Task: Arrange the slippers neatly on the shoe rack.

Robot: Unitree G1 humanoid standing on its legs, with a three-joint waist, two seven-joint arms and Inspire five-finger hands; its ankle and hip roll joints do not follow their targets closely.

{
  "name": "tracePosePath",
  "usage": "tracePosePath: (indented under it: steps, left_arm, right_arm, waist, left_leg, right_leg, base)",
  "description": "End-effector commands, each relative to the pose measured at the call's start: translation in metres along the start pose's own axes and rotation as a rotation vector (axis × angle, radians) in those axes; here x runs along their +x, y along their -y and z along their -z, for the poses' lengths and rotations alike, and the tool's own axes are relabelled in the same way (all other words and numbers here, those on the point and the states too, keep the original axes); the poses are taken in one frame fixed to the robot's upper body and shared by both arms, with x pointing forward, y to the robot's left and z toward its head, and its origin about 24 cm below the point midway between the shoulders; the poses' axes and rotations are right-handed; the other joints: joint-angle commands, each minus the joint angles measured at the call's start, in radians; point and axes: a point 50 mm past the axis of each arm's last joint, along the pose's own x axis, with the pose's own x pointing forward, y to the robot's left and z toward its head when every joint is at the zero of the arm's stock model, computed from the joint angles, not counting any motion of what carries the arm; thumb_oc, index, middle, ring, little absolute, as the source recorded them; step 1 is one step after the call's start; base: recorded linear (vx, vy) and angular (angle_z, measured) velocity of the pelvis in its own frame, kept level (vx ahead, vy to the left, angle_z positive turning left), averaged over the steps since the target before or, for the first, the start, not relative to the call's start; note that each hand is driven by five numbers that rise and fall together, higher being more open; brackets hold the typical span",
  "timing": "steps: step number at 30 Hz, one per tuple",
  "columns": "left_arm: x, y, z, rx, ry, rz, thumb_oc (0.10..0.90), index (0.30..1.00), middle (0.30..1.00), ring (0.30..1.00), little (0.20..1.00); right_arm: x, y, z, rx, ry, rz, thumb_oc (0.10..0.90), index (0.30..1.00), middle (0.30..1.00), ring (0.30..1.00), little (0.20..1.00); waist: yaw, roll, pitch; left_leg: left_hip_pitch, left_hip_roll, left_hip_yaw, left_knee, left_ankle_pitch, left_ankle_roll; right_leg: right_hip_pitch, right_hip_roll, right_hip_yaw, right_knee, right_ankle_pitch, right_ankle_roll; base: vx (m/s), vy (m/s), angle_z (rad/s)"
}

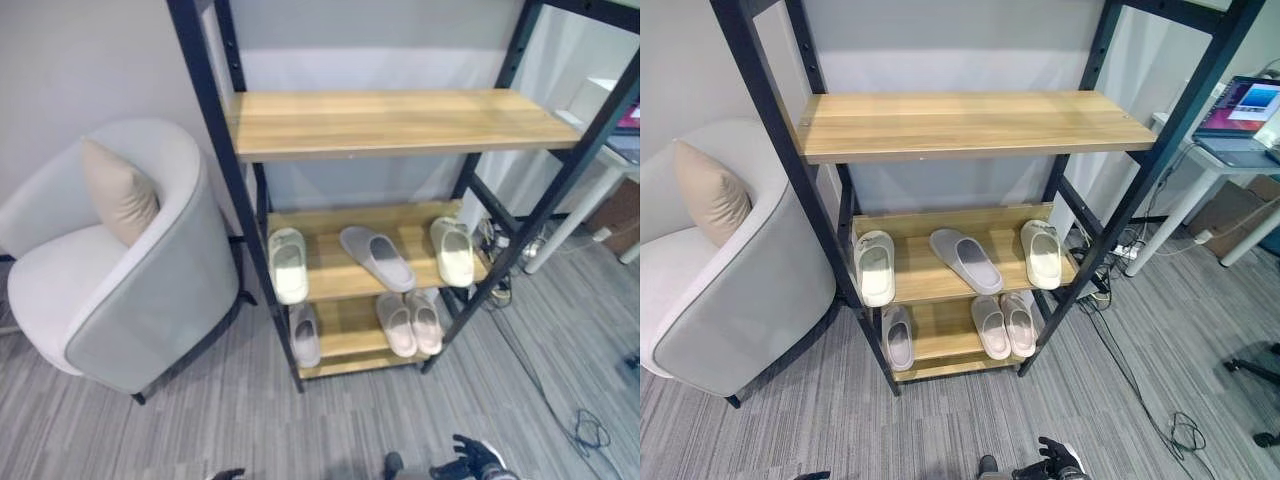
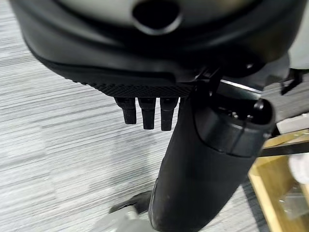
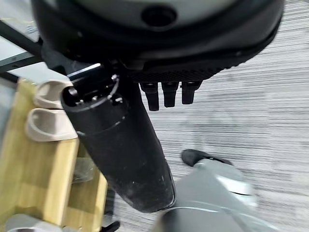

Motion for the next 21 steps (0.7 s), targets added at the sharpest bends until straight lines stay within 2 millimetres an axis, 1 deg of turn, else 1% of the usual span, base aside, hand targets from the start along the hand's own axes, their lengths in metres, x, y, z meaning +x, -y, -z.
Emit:
tracePosePath:
  steps: [1, 2, 4, 5, 7, 9, 10, 11, 14, 18, 19, 20, 21]
  left_arm:
    - [0.002, -0.007, -0.021, 0.001, 0.053, -0.033, 0.800, 0.900, 0.900, 0.900, 0.900]
    - [0.002, -0.003, -0.019, 0.002, 0.049, -0.027, 0.800, 0.900, 0.900, 0.900, 0.900]
    - [0.002, 0.001, -0.019, 0.008, 0.052, -0.019, 0.800, 0.900, 0.900, 0.900, 0.900]
    - [0.002, 0.003, -0.021, 0.013, 0.061, -0.016, 0.800, 0.900, 0.900, 0.900, 0.900]
    - [0.002, 0.006, -0.026, 0.022, 0.078, -0.007, 0.800, 0.900, 0.900, 0.900, 0.900]
    - [0.002, 0.009, -0.031, 0.034, 0.095, -0.002, 0.800, 0.900, 0.900, 0.900, 0.900]
    - [0.002, 0.009, -0.031, 0.035, 0.095, -0.002, 0.800, 0.900, 0.900, 0.900, 0.900]
    - [0.002, 0.012, -0.034, 0.046, 0.105, 0.005, 0.800, 0.900, 0.900, 0.900, 0.900]
    - [0.002, 0.019, -0.039, 0.073, 0.129, 0.021, 0.800, 0.900, 0.900, 0.900, 0.900]
    - [0.002, 0.023, -0.036, 0.100, 0.122, 0.040, 0.800, 0.900, 0.900, 0.900, 0.900]
    - [0.002, 0.023, -0.036, 0.100, 0.122, 0.040, 0.800, 0.900, 0.900, 0.900, 0.900]
    - [0.002, 0.023, -0.033, 0.102, 0.113, 0.044, 0.800, 0.900, 0.900, 0.900, 0.900]
    - [0.002, 0.023, -0.031, 0.102, 0.109, 0.046, 0.800, 0.900, 0.900, 0.900, 0.900]
  right_arm:
    - [0.001, 0.028, -0.053, -0.080, 0.241, 0.056, 0.800, 0.900, 0.900, 0.900, 0.900]
    - [-0.003, 0.030, -0.072, -0.078, 0.338, 0.050, 0.800, 0.900, 0.900, 0.900, 0.900]
    - [-0.009, 0.028, -0.089, -0.090, 0.429, 0.030, 0.800, 0.900, 0.900, 0.900, 0.900]
    - [-0.014, 0.026, -0.100, -0.101, 0.490, 0.010, 0.800, 0.900, 0.900, 0.900, 0.900]
    - [-0.024, 0.024, -0.116, -0.130, 0.582, -0.017, 0.800, 0.900, 0.900, 0.900, 0.900]
    - [-0.031, 0.020, -0.125, -0.117, 0.646, -0.039, 0.800, 0.900, 0.900, 0.900, 0.900]
    - [-0.031, 0.020, -0.125, -0.116, 0.646, -0.039, 0.800, 0.900, 0.900, 0.900, 0.900]
    - [-0.036, 0.018, -0.130, -0.104, 0.683, -0.052, 0.800, 0.900, 0.900, 0.900, 0.900]
    - [-0.052, 0.006, -0.142, -0.068, 0.788, -0.142, 0.800, 0.900, 0.900, 0.900, 0.900]
    - [-0.076, -0.004, -0.157, -0.093, 0.907, -0.260, 0.800, 0.900, 0.900, 0.900, 0.900]
    - [-0.076, -0.004, -0.157, -0.093, 0.906, -0.260, 0.800, 0.900, 0.900, 0.900, 0.900]
    - [-0.087, -0.005, -0.165, -0.134, 0.962, -0.294, 0.800, 0.900, 0.900, 0.900, 0.900]
    - [-0.093, -0.005, -0.168, -0.156, 0.988, -0.303, 0.800, 0.900, 0.900, 0.900, 0.900]
  waist:
    - [-0.005, 0.010, -0.006]
    - [-0.004, 0.012, -0.013]
    - [-0.005, 0.015, -0.019]
    - [-0.006, 0.016, -0.021]
    - [-0.008, 0.019, -0.023]
    - [-0.011, 0.021, -0.026]
    - [-0.011, 0.021, -0.026]
    - [-0.014, 0.022, -0.027]
    - [-0.020, 0.027, -0.026]
    - [-0.022, 0.030, -0.025]
    - [-0.022, 0.030, -0.025]
    - [-0.023, 0.029, -0.026]
    - [-0.023, 0.030, -0.026]
  left_leg:
    - [-0.040, 0.036, -0.034, 0.077, -0.047, -0.049]
    - [-0.038, 0.044, -0.037, 0.057, -0.033, -0.057]
    - [-0.034, 0.052, -0.043, 0.032, -0.017, -0.064]
    - [-0.033, 0.056, -0.045, 0.017, -0.008, -0.069]
    - [-0.034, 0.063, -0.048, -0.005, 0.006, -0.077]
    - [-0.040, 0.067, -0.052, -0.010, 0.010, -0.084]
    - [-0.040, 0.067, -0.052, -0.010, 0.010, -0.084]
    - [-0.043, 0.069, -0.053, -0.010, 0.011, -0.087]
    - [-0.047, 0.076, -0.059, -0.010, 0.012, -0.093]
    - [-0.048, 0.079, -0.057, -0.010, 0.009, -0.097]
    - [-0.047, 0.079, -0.057, -0.010, 0.009, -0.097]
    - [-0.046, 0.082, -0.054, -0.010, 0.008, -0.098]
    - [-0.045, 0.082, -0.054, -0.010, 0.007, -0.099]
  right_leg:
    - [0.027, 0.018, 0.024, 0.017, -0.016, 0.020]
    - [0.041, 0.023, 0.016, -0.002, -0.022, 0.016]
    - [0.052, 0.029, 0.009, -0.019, -0.029, 0.012]
    - [0.058, 0.032, 0.007, -0.027, -0.033, 0.010]
    - [0.065, 0.035, -0.006, -0.041, -0.039, 0.007]
    - [0.073, 0.039, -0.014, -0.054, -0.043, 0.005]
    - [0.073, 0.039, -0.015, -0.055, -0.043, 0.005]
    - [0.078, 0.041, -0.019, -0.061, -0.045, 0.004]
    - [0.089, 0.045, -0.031, -0.075, -0.048, 0.001]
    - [0.094, 0.048, -0.037, -0.083, -0.050, -0.001]
    - [0.095, 0.048, -0.037, -0.083, -0.050, -0.001]
    - [0.100, 0.049, -0.040, -0.086, -0.052, -0.001]
    - [0.102, 0.049, -0.039, -0.088, -0.053, -0.001]
  base:
    - [0.05, -0.155, -0.09]
    - [0.06, -0.186, -0.03]
    - [0.03, -0.150, 0.08]
    - [0.00, -0.113, 0.07]
    - [-0.01, -0.094, 0.07]
    - [0.00, -0.067, 0.06]
    - [0.01, -0.047, 0.08]
    - [0.02, -0.051, 0.13]
    - [0.02, -0.058, 0.13]
    - [0.01, -0.014, 0.02]
    - [0.00, 0.000, 0.00]
    - [0.03, -0.006, 0.04]
    - [0.03, -0.006, 0.02]
